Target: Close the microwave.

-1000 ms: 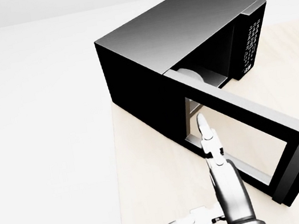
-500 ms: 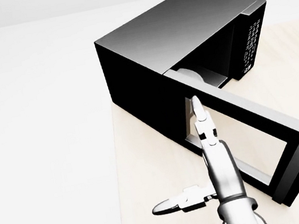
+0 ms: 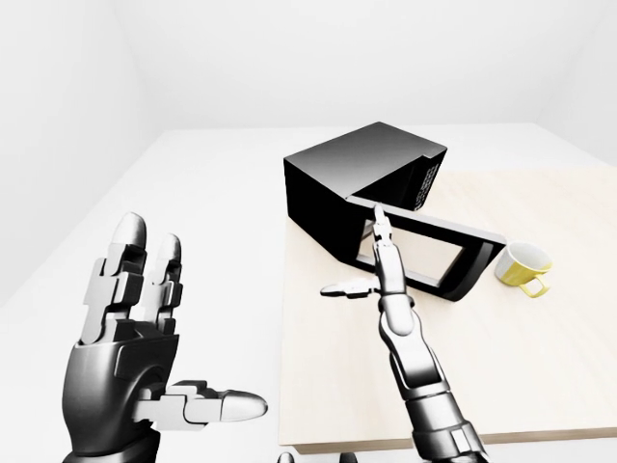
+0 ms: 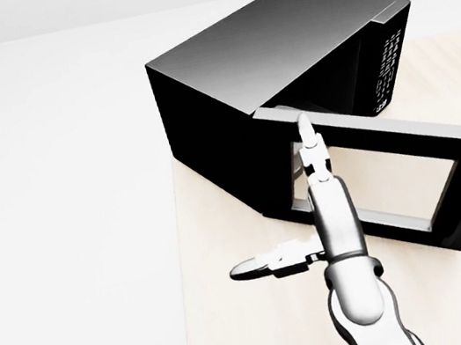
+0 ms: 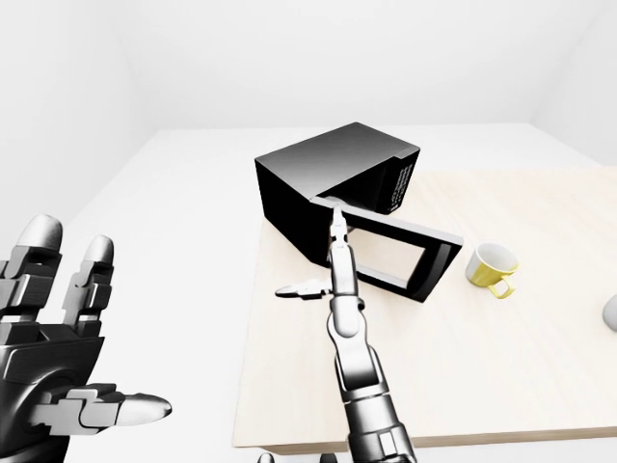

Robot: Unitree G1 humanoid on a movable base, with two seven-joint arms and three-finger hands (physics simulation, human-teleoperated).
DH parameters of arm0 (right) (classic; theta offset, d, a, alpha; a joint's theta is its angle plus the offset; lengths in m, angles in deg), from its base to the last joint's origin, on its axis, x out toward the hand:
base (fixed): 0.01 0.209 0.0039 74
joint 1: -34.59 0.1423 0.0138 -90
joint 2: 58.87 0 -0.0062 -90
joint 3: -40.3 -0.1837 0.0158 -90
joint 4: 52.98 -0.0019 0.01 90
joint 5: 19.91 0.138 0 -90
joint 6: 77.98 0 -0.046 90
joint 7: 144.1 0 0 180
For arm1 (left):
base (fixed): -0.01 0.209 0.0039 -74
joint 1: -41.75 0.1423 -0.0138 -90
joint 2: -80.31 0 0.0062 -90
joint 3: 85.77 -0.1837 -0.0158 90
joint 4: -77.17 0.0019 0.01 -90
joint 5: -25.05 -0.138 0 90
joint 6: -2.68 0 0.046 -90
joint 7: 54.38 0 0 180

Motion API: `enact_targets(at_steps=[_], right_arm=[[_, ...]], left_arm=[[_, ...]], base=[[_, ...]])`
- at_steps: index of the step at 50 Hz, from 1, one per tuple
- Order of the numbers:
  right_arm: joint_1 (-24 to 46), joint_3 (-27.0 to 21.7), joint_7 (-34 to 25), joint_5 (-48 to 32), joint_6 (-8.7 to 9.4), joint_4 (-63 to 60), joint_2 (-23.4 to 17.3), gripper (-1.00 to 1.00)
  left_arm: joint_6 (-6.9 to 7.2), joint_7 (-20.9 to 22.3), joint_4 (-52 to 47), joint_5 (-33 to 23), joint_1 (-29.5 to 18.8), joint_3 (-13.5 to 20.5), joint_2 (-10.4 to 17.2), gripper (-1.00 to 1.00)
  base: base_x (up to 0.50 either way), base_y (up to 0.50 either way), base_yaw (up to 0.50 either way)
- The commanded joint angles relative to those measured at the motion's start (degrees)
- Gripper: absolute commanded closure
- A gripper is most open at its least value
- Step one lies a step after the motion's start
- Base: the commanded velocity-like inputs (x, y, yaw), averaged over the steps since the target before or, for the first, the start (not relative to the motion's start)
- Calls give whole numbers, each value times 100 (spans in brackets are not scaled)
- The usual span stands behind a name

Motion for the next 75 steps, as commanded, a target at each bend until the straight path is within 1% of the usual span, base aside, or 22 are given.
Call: enact_targets(at_steps=[1,11,19,26,29,34,36,37,41,46,48,49,53,54,55,57,58,62,75], right_arm=[[687,-165,129,189,17,599,6,-100],[1015,-246,189,300,-82,1057,-28,-100],[1369,-356,213,474,-92,1424,-90,-100],[1688,-400,224,649,-174,1869,-105,-100],[1843,-426,237,697,-252,2122,-117,-100],[1883,-395,236,687,-183,2078,-102,-100],[1947,-407,235,698,-204,2155,-106,-100],[2034,-425,241,708,-256,2295,-116,-100],[2235,-462,260,737,-305,2536,-145,-100],[2523,-474,286,726,-202,2659,-167,-100],[2633,-472,303,710,-209,2758,-166,-100],[2692,-471,308,704,-223,2829,-164,-100],[2957,-478,355,693,-369,3241,-138,-100],[3013,-478,357,692,-417,3350,-133,-100],[3097,-490,371,698,-515,3537,-132,-100],[3256,-510,415,695,-654,3843,-135,-100],[3405,-538,433,721,-682,4125,-132,-100],[3584,-543,463,741,-682,4496,-109,-100],[3489,-531,435,733,-682,4271,-141,-100]], left_arm=[[0,-39,0,10,30,-36,55,-100],[0,-66,0,46,25,-13,83,-100],[0,-83,0,19,22,-52,99,-100],[0,-90,0,30,31,-47,117,-100],[0,-113,0,55,34,-46,147,-100],[0,-159,0,144,32,9,211,-100],[0,-171,0,144,13,9,212,-100],[0,-173,0,106,11,-22,204,-100],[0,-150,0,82,22,-40,184,-100],[0,-139,0,43,23,-65,166,-100],[0,-125,0,36,26,-59,153,-100],[0,-121,0,38,28,-54,150,-100],[0,-118,0,64,33,-30,151,-100],[0,-112,0,74,28,-23,145,-100],[0,-107,0,66,26,-23,140,-100],[0,-97,0,70,24,-13,130,-100],[0,-94,0,73,27,-10,127,-100],[0,-98,0,68,3,-7,121,-100],[0,-75,0,9,17,-57,97,-100]], base=[[0,0,0],[0,0,0],[0,0,0],[0,0,0],[0,0,0],[0,0,0],[0,0,0],[0,0,0],[0,0,0],[0,0,0],[0,0,0],[1,0,0],[1,0,0],[1,0,0],[1,0,0],[1,0,0],[1,0,0],[1,0,0],[1,0,0]])
